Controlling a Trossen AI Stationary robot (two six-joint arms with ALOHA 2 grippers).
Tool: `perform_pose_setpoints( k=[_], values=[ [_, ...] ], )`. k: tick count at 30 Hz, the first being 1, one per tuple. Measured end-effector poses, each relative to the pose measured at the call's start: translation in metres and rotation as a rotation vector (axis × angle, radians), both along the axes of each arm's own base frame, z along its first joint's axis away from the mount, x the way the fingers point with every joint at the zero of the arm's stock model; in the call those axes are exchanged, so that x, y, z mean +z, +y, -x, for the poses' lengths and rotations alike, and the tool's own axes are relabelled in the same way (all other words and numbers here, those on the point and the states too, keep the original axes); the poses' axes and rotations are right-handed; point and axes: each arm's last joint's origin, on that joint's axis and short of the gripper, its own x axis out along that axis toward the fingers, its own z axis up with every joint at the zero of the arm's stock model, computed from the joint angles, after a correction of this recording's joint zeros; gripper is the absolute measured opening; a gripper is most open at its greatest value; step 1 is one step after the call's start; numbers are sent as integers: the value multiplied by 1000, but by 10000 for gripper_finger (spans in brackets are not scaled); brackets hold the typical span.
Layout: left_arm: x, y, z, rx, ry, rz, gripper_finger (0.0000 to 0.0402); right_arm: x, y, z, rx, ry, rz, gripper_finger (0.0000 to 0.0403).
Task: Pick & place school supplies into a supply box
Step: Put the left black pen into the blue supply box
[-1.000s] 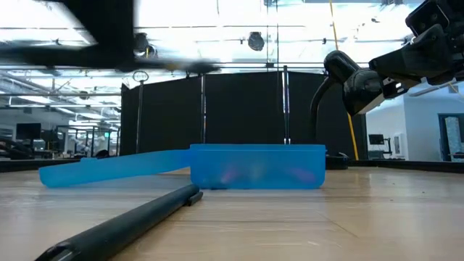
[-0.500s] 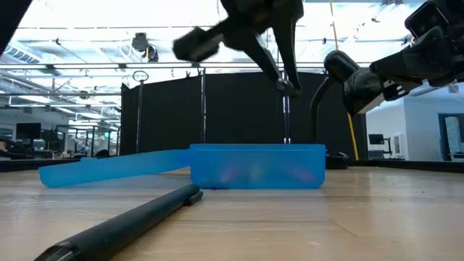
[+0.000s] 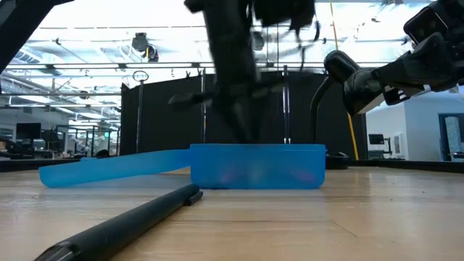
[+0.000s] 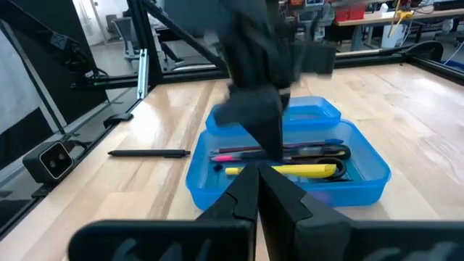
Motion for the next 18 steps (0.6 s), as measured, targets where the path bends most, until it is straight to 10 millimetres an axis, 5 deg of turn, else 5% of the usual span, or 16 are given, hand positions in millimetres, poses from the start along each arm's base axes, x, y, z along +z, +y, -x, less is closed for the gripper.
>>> perform_pose_setpoints(
  k=[11,18],
  values=[
    [-27,10,6,6,1,25,26,0,0,0,0,2,5,4],
    [-29,5,4,-38,-13,19,120,0,0,0,0,3,1,4]
  ],
)
